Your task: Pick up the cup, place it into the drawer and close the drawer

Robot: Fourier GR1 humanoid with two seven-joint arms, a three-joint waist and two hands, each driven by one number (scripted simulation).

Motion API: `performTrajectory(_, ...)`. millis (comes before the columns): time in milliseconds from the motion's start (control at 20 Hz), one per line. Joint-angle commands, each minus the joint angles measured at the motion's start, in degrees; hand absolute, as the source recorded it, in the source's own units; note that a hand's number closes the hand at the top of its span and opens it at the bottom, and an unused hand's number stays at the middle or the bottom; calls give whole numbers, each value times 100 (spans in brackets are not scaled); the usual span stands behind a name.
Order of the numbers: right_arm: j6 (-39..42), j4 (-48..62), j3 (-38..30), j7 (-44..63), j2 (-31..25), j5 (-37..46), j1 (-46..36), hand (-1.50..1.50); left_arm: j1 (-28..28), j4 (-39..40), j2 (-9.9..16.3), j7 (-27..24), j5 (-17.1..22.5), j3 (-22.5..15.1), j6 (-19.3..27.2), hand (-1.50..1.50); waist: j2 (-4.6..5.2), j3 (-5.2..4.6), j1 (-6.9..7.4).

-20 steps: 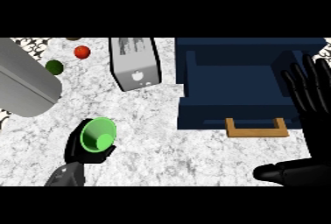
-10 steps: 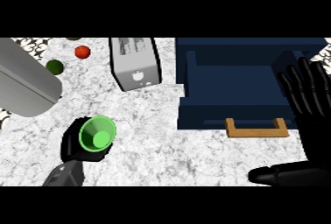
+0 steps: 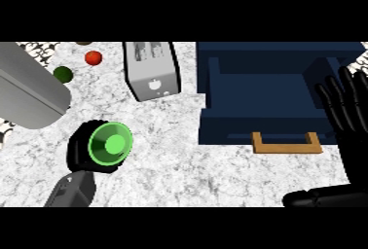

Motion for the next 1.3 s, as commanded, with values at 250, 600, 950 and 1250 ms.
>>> performTrajectory(250, -109, 109, 162, 16, 97, 212, -142, -150, 187, -2351, -393, 1569, 105, -746, 215, 150, 2, 1, 22)
performTrajectory(600, 100, 267, -46, -311, 33, 52, 120, -150, -384, -3709, -619, 3131, 406, -1074, 1125, 150, 9, 0, -19)
performTrajectory(950, 11, -227, -22, 79, -11, 17, 137, -150, -1552, -3827, -627, 4047, 153, -1268, 2004, 150, 15, -1, -63)
performTrajectory(1250, -53, 229, 64, -102, 67, 200, -143, -150, -2097, -3928, -629, 4543, -143, -1441, 2416, 150, 15, -2, -35)
